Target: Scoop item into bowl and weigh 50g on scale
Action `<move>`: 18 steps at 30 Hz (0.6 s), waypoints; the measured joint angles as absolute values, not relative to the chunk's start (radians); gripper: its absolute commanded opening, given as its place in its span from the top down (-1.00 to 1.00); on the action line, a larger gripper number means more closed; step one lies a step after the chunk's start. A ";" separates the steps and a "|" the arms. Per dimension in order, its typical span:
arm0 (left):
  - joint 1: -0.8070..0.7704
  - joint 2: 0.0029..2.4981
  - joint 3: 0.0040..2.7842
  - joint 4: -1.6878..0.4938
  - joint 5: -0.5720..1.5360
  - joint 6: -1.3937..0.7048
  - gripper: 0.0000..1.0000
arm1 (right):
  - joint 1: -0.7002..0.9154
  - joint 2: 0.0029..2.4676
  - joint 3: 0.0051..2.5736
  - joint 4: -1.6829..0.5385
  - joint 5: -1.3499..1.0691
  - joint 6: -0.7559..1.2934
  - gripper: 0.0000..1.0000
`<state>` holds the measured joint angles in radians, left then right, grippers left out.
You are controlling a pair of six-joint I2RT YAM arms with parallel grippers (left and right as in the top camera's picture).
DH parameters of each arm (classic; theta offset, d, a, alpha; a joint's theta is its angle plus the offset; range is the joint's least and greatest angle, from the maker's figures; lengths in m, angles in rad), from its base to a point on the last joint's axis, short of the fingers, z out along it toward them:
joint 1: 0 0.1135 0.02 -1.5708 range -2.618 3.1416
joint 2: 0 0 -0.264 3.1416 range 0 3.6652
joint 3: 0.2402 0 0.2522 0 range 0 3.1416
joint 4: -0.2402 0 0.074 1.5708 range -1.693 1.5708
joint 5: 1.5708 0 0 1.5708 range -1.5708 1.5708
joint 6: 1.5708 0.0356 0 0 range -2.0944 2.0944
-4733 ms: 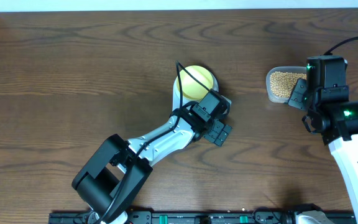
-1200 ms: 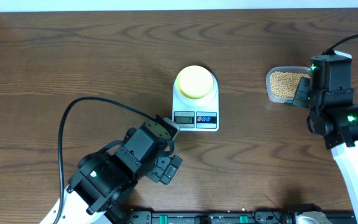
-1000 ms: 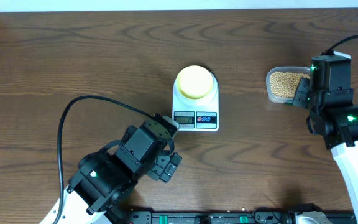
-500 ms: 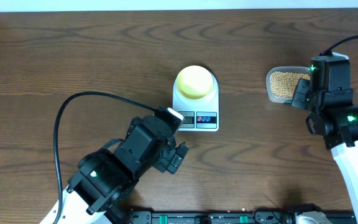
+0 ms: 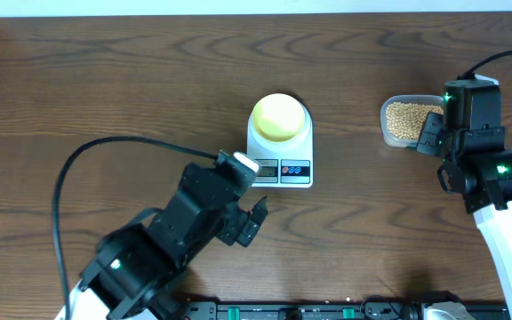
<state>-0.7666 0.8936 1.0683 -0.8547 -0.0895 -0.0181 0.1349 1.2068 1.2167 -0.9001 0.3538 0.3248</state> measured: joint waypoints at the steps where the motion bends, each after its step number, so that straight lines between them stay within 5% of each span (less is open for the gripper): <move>1: -0.767 0.876 1.068 -0.854 -0.089 -0.018 -0.96 | 0.135 1.207 1.217 -0.900 0.354 0.325 0.98; 18: -0.767 0.808 1.068 -0.857 -0.089 -0.018 -0.96 | 0.135 1.207 1.217 -0.900 0.353 0.325 0.98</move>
